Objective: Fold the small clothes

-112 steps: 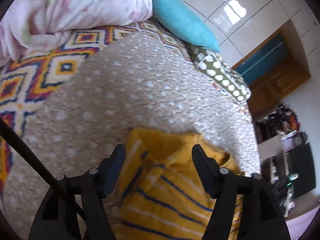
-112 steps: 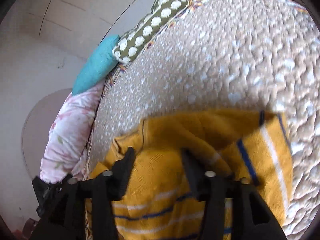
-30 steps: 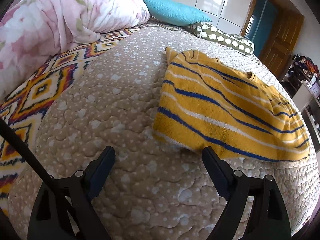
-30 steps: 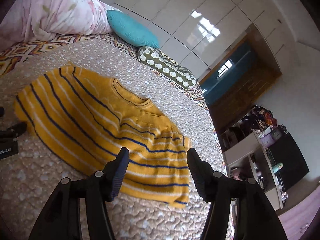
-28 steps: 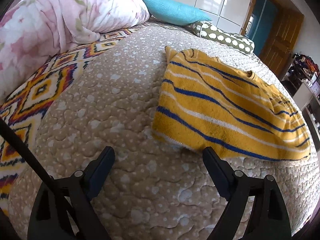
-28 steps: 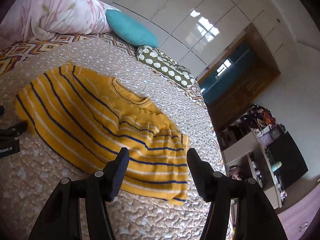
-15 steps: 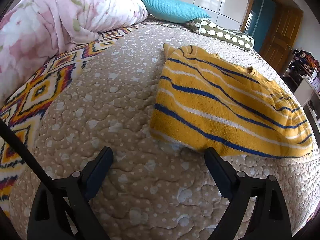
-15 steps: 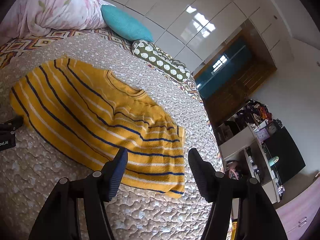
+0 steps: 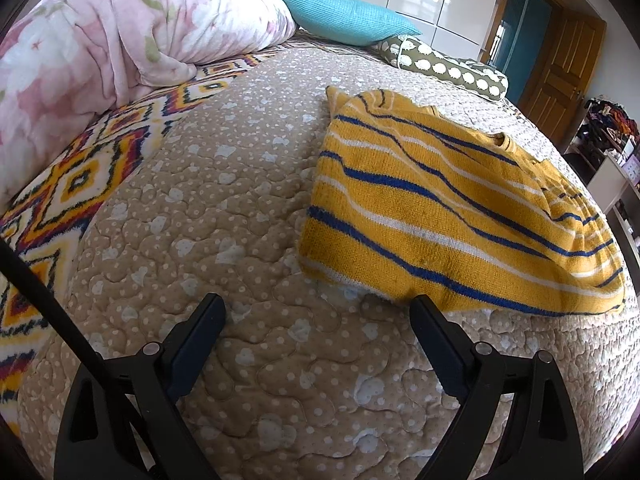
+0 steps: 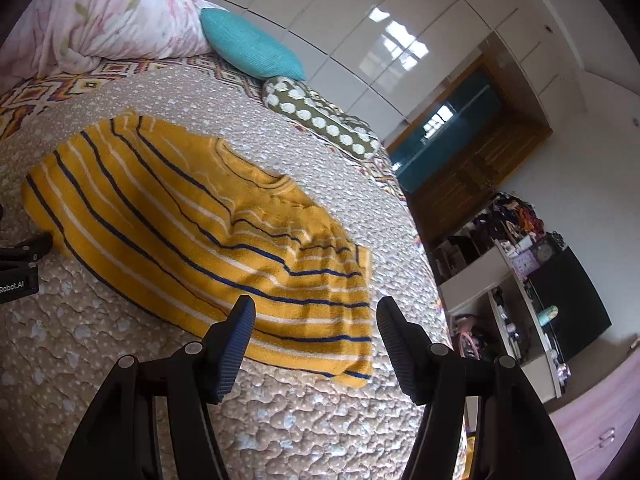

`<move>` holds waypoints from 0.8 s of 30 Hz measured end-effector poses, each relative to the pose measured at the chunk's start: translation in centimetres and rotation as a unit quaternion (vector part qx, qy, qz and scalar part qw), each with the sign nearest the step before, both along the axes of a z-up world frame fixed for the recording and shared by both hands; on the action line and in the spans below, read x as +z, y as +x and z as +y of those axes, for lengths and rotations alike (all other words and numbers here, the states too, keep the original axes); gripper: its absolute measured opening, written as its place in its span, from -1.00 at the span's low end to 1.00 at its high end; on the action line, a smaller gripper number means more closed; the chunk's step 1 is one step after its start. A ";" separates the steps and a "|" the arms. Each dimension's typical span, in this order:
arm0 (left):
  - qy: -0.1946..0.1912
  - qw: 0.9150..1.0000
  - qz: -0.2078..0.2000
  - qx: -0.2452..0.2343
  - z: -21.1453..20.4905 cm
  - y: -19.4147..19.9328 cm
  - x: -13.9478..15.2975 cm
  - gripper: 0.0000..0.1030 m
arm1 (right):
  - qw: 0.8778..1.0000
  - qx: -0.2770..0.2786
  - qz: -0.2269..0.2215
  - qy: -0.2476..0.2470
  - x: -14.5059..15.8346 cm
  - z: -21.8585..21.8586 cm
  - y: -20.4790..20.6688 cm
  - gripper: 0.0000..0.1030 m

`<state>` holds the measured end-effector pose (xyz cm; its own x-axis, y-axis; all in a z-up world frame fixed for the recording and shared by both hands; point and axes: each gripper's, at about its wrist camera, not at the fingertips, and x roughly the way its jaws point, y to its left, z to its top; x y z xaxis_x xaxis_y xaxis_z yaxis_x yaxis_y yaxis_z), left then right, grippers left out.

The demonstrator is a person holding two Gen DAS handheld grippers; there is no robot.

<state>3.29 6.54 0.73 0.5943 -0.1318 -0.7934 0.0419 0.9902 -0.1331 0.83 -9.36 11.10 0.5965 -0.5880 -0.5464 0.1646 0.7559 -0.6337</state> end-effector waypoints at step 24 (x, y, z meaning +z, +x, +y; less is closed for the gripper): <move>0.008 1.000 0.003 -0.005 -0.3 0.1 -0.2 0.86 | 0.999 -0.036 -0.034 0.002 0.7 -1.5 -2.1 0.58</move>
